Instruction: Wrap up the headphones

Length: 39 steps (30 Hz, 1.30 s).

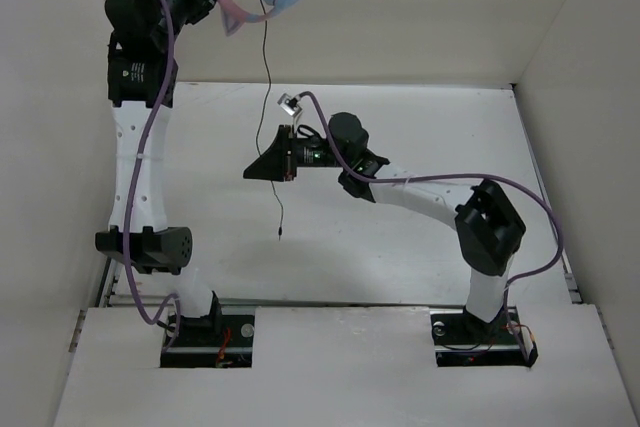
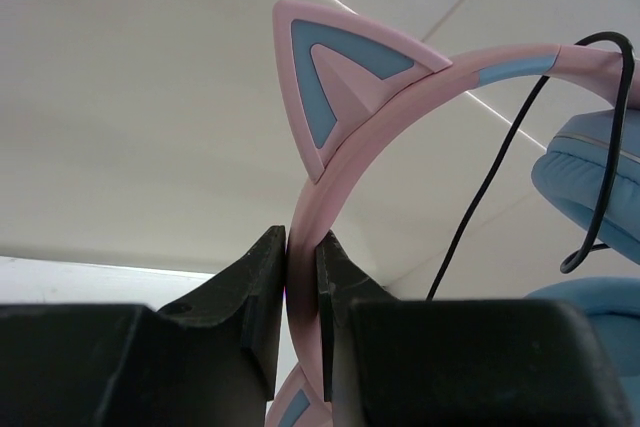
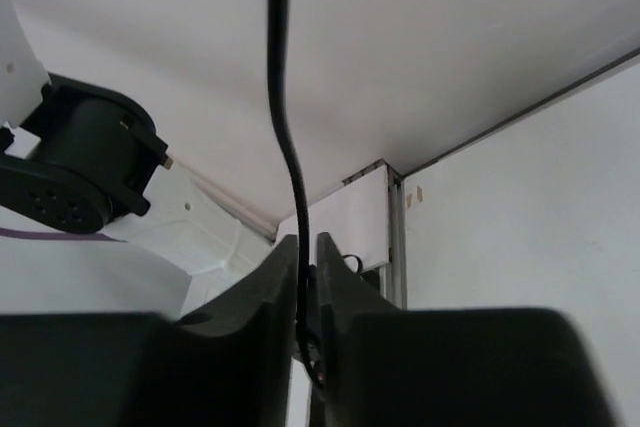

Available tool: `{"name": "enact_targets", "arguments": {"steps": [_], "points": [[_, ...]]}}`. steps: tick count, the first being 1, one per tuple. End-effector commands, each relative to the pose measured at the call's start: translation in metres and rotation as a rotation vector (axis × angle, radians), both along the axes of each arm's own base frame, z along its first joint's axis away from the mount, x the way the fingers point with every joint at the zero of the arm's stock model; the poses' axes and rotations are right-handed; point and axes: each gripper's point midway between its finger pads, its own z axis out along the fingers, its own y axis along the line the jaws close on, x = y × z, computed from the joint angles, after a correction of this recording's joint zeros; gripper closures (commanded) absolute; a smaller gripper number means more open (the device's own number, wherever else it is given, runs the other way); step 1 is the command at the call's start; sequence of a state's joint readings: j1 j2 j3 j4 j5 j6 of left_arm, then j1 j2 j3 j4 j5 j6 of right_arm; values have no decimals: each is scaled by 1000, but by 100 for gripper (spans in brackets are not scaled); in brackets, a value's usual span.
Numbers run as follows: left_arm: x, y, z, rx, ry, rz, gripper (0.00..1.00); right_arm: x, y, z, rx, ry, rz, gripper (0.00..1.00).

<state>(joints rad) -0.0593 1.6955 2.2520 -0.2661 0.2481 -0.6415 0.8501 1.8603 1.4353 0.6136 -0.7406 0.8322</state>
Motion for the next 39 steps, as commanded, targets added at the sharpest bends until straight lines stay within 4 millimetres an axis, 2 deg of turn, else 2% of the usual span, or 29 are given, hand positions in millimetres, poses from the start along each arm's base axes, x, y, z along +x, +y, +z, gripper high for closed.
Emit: {"name": "enact_targets", "arguments": {"steps": [1,3,4,10,15,21,24,27,31,33,35,39], "points": [[-12,18,44,-30,-140,68,100,-20,-3,27,69,-110,36,87],[-8,24,39,-12,-134,94,100,-22,-3,28,60,-138,46,98],[-7,27,37,-3,-132,105,100,-23,-3,28,53,-154,52,100],[5,42,23,64,-119,187,100,-26,-9,34,3,-237,65,100],[11,53,13,177,-116,290,100,-22,-23,42,-99,-374,21,100],[20,55,-11,291,-82,375,100,7,-56,80,-268,-762,-135,100],[26,50,-25,320,-59,381,100,17,-69,89,-345,-918,-182,100],[30,37,-37,341,-42,363,100,18,-73,89,-406,-1007,-195,100],[31,19,-48,376,-30,333,100,16,-73,77,-495,-1104,-164,100],[29,8,-54,399,-26,310,100,23,-79,65,-610,-1240,-146,100],[26,-1,-63,417,-15,290,100,36,-87,62,-722,-1372,-152,100],[19,-15,-88,463,19,251,100,62,-104,74,-876,-1547,-227,100]]}}
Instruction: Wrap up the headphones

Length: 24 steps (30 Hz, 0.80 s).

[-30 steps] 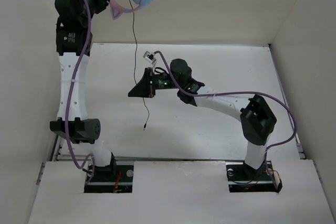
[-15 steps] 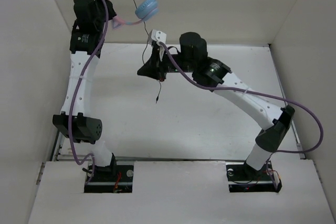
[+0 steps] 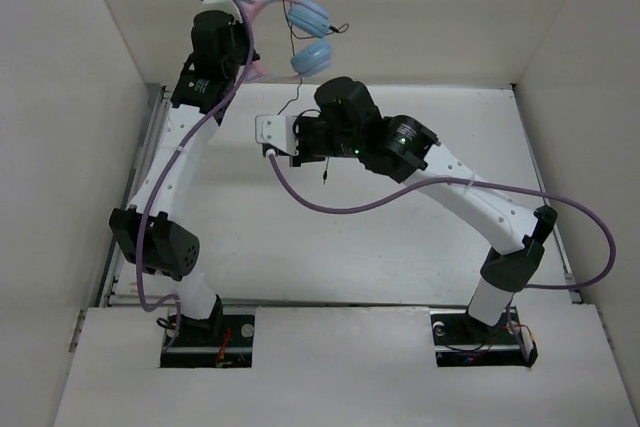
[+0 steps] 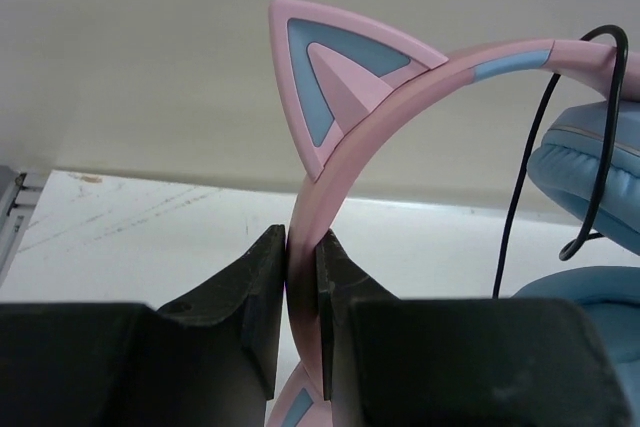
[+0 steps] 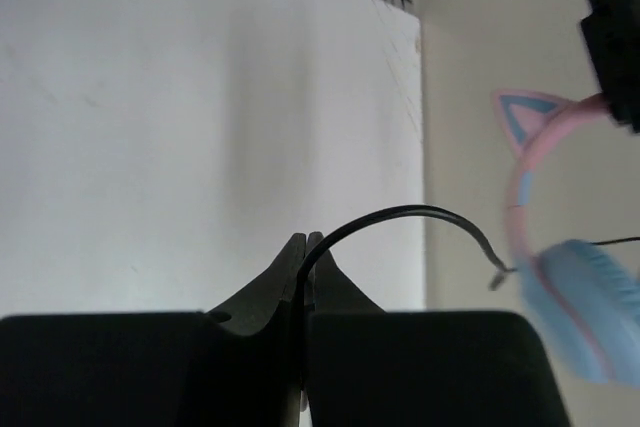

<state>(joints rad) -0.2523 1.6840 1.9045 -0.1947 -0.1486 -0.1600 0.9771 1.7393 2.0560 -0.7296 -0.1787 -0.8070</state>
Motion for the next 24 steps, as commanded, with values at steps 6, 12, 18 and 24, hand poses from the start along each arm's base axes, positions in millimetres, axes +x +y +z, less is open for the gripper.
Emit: {"name": "enact_targets", "arguments": {"steps": [6,12,18,24], "points": [[-35,-14,11,21,-84,-30,100,68,-57,65,-220,-527,-255,100],[-47,-25,-16,62,-29,-68,100,90,-77,89,-348,-714,-324,100],[-59,-36,-40,70,17,-104,100,103,-90,108,-398,-815,-372,100],[-78,-60,-48,69,43,-189,100,127,-102,100,-441,-835,-401,100]]}}
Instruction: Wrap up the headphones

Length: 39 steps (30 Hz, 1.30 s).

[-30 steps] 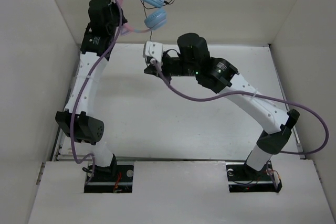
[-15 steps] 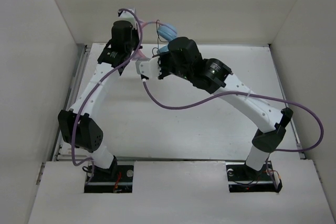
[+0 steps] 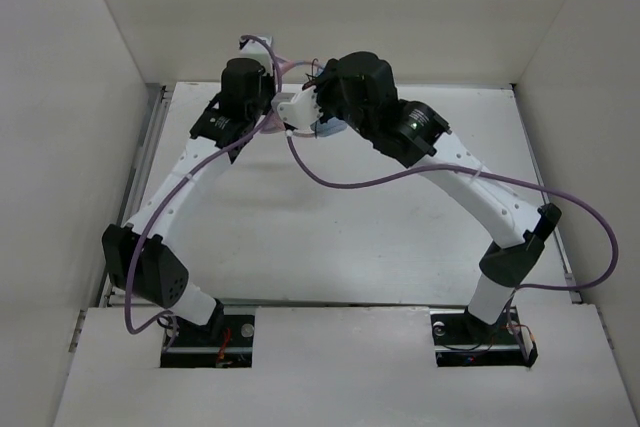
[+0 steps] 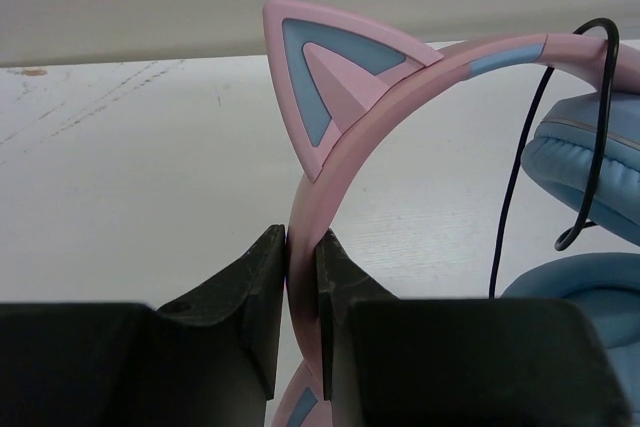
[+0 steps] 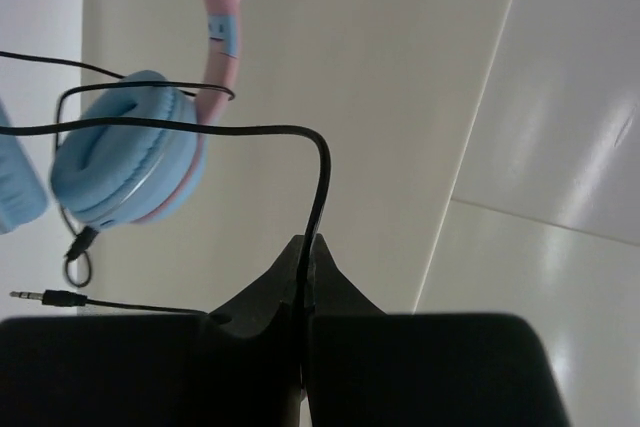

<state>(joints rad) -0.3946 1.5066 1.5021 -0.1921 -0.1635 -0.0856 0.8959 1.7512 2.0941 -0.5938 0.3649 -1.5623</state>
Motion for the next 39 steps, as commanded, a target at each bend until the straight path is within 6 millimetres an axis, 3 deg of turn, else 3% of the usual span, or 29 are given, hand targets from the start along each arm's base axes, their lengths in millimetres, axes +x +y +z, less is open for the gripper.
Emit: {"name": "enact_targets", "arguments": {"steps": [1,7,18,24,32,39], "points": [[-18,-16,57,-96,-147,-61,100,19,-12,19,25,-85,-59,100],[-36,-29,59,-124,-125,-116,100,35,-19,-1,7,-45,-68,100],[-60,-48,58,-158,-92,-189,100,65,-30,-19,45,8,-86,93],[-66,-52,56,-164,-84,-207,100,69,-33,-16,98,31,-83,89],[-68,-50,54,-171,-72,-203,100,84,-57,0,190,33,-116,88],[-71,-51,61,-189,-75,-213,100,87,-65,-18,308,175,-104,88]]}}
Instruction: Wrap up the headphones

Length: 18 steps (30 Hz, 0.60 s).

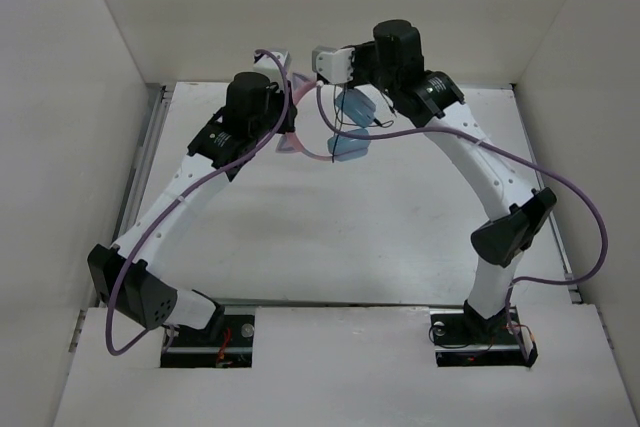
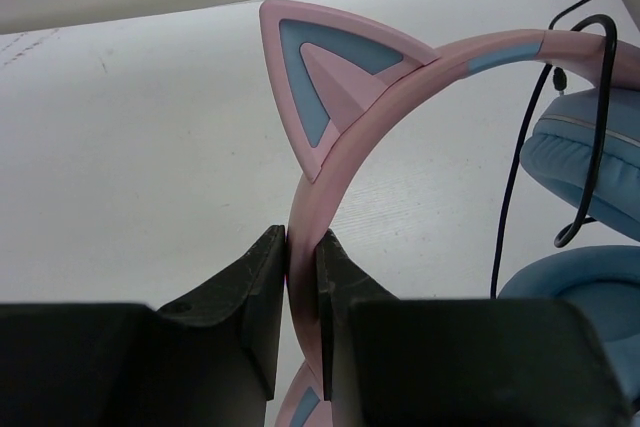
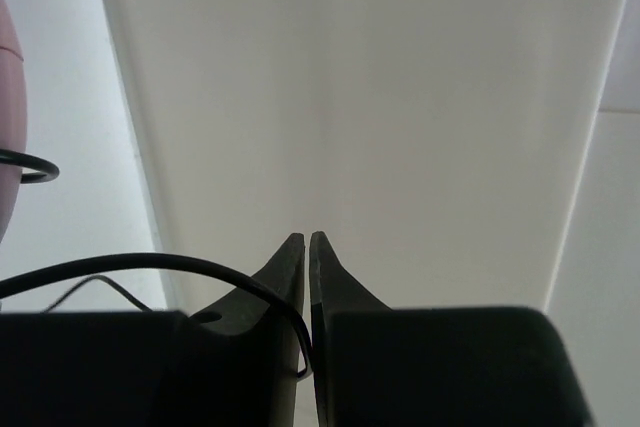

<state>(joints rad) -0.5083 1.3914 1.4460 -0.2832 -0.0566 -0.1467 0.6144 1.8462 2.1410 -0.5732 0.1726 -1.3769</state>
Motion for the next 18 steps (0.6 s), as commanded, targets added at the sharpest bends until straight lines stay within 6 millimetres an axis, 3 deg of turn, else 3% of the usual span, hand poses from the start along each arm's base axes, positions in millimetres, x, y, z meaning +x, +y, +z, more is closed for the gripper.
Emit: {"name": "enact_targets", "arguments": {"steps": [1,18], "points": [[-10,-1,59,-131,-126,-14,100,-5,5,12,159,51,36,88],[-28,-12,101,-210,-161,-83,100,11,18,-37,344,283,67,87]]}}
